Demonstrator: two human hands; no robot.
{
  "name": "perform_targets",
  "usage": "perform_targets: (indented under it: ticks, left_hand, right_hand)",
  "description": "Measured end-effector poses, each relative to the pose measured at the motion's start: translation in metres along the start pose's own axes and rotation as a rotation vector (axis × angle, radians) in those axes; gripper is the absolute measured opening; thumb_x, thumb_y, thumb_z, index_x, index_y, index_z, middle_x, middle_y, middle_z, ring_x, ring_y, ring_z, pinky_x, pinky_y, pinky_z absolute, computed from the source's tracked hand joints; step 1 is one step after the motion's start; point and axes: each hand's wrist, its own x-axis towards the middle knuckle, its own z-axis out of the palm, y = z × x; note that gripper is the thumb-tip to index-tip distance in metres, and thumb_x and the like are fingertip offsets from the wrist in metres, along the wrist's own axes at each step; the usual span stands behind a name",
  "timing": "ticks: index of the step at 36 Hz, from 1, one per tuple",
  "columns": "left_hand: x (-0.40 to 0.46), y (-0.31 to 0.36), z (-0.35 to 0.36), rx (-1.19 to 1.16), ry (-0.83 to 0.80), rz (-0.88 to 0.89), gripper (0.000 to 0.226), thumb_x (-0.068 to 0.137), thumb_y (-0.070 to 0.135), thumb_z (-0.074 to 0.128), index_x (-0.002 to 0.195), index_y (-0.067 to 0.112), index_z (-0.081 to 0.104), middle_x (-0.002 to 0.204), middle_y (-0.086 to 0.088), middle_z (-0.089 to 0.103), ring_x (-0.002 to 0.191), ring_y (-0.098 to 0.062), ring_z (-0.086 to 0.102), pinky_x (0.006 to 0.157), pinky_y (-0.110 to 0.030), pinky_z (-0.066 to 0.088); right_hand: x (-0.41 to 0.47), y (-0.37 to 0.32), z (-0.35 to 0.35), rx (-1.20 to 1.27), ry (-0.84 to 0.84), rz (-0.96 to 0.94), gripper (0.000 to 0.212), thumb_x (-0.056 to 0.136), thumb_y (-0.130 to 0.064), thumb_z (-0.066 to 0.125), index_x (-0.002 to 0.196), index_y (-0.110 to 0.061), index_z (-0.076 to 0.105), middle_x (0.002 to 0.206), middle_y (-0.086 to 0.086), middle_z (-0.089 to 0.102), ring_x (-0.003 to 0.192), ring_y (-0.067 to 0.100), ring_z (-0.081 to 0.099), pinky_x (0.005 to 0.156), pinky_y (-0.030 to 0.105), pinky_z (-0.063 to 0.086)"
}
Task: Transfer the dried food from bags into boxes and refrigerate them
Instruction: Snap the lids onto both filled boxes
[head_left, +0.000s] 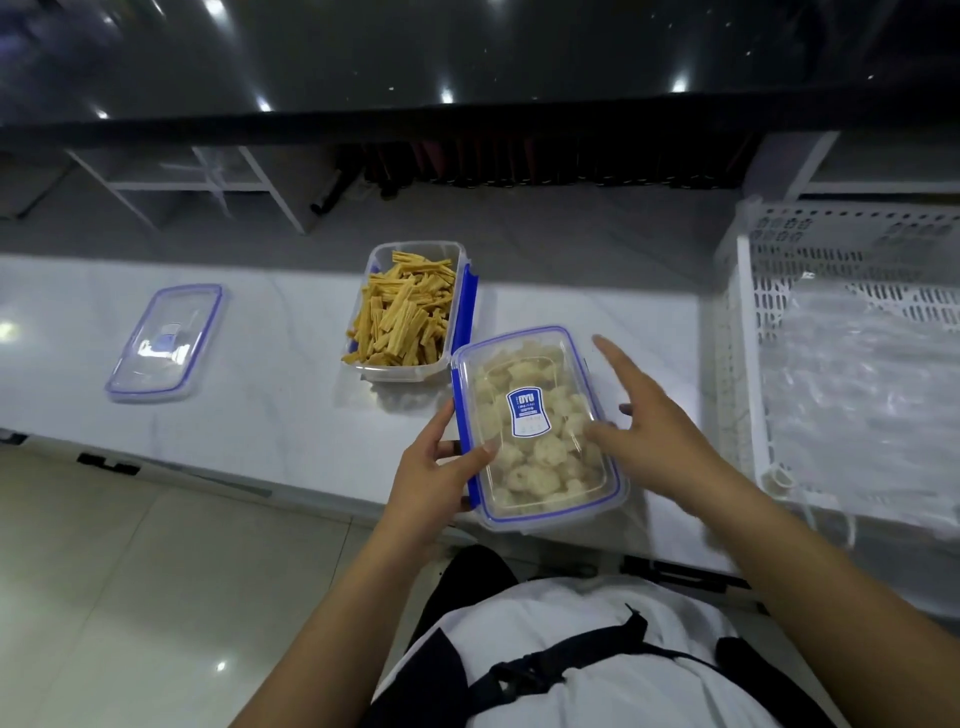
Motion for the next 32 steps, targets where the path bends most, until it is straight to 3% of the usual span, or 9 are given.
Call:
perform_targets:
  ticks: [3, 6, 8, 11, 15, 22, 27, 29, 32]
  left_hand:
    - [0.000, -0.001, 0.000, 0.005, 0.015, -0.012, 0.069, 0.086, 0.028, 0.078, 0.143, 0.048, 0.046, 0.111, -0.004, 0.071, 0.089, -0.012, 0.075, 0.062, -0.035, 0.062]
    - [0.000, -0.001, 0.001, 0.012, 0.014, -0.013, 0.068, 0.086, 0.029, 0.077, 0.142, 0.049, 0.046, 0.111, -0.004, 0.071, 0.091, -0.013, 0.075, 0.064, -0.036, 0.062]
    - [-0.001, -0.001, 0.002, 0.014, 0.012, -0.013, 0.067, 0.086, 0.029, 0.077, 0.142, 0.049, 0.046, 0.111, -0.005, 0.071, 0.091, -0.014, 0.075, 0.064, -0.036, 0.062]
    - [-0.001, 0.001, 0.001, 0.012, 0.013, -0.015, 0.068, 0.087, 0.027, 0.076, 0.143, 0.048, 0.045, 0.110, -0.006, 0.072, 0.091, -0.014, 0.075, 0.063, -0.035, 0.062]
    - [-0.001, 0.001, 0.001, 0.001, 0.014, -0.025, 0.069, 0.087, 0.024, 0.076, 0.144, 0.045, 0.046, 0.108, -0.005, 0.074, 0.091, -0.014, 0.075, 0.062, -0.036, 0.061]
    - [0.000, 0.004, 0.001, -0.006, 0.008, -0.016, 0.068, 0.088, 0.021, 0.075, 0.145, 0.043, 0.045, 0.110, -0.006, 0.073, 0.092, -0.015, 0.075, 0.059, -0.033, 0.061]
    - [-0.001, 0.008, 0.004, 0.057, 0.001, 0.021, 0.068, 0.088, 0.026, 0.074, 0.146, 0.043, 0.043, 0.117, -0.004, 0.067, 0.097, -0.019, 0.073, 0.060, -0.032, 0.061]
    - [-0.004, 0.010, 0.007, 0.143, -0.015, 0.095, 0.067, 0.087, 0.028, 0.075, 0.143, 0.044, 0.042, 0.130, 0.000, 0.060, 0.103, -0.016, 0.070, 0.066, -0.033, 0.062]
    - [-0.012, 0.007, 0.001, 0.441, -0.079, 0.296, 0.095, 0.076, 0.038, 0.085, 0.148, 0.049, 0.025, 0.154, 0.012, 0.034, 0.135, -0.009, 0.044, 0.099, -0.040, 0.053]
  right_hand:
    - [0.010, 0.008, 0.001, 0.358, -0.051, 0.256, 0.088, 0.089, -0.019, 0.074, 0.145, -0.061, 0.020, 0.154, 0.000, 0.035, 0.132, 0.026, 0.052, 0.065, 0.027, 0.055]
    - [0.017, 0.016, 0.003, 0.511, -0.071, 0.387, 0.086, 0.086, -0.018, 0.077, 0.148, -0.050, 0.027, 0.132, 0.005, 0.058, 0.092, 0.026, 0.073, 0.060, 0.035, 0.058]
    - [0.019, 0.017, 0.002, 0.521, -0.023, 0.389, 0.087, 0.082, -0.016, 0.081, 0.149, -0.042, 0.032, 0.119, 0.002, 0.065, 0.084, 0.025, 0.074, 0.056, 0.033, 0.057]
    - [0.015, 0.013, 0.003, 0.370, 0.062, 0.307, 0.082, 0.080, -0.018, 0.083, 0.148, -0.034, 0.039, 0.108, -0.005, 0.065, 0.088, 0.018, 0.069, 0.058, 0.034, 0.059]
    - [0.003, 0.009, 0.007, 0.058, 0.097, 0.157, 0.067, 0.087, -0.027, 0.076, 0.145, -0.038, 0.045, 0.121, -0.006, 0.066, 0.098, 0.016, 0.067, 0.085, 0.045, 0.059]
    - [0.000, 0.007, 0.012, -0.116, 0.136, 0.042, 0.048, 0.094, -0.028, 0.066, 0.140, -0.038, 0.053, 0.127, -0.008, 0.067, 0.100, 0.013, 0.064, 0.074, 0.024, 0.045]
    - [-0.011, -0.003, 0.015, -0.304, 0.091, -0.064, 0.066, 0.097, -0.025, 0.051, 0.146, -0.055, 0.019, 0.115, -0.004, 0.066, 0.084, 0.022, 0.063, 0.069, 0.035, 0.053]
    - [-0.019, -0.007, 0.019, -0.455, 0.023, -0.105, 0.072, 0.096, -0.026, 0.050, 0.153, -0.048, 0.011, 0.143, -0.004, 0.047, 0.108, 0.026, 0.058, 0.085, 0.038, 0.052]
    - [-0.034, -0.007, 0.014, -0.712, -0.089, -0.220, 0.061, 0.093, -0.046, 0.047, 0.150, -0.041, 0.024, 0.165, -0.007, 0.012, 0.151, 0.031, 0.009, 0.118, 0.050, 0.021]
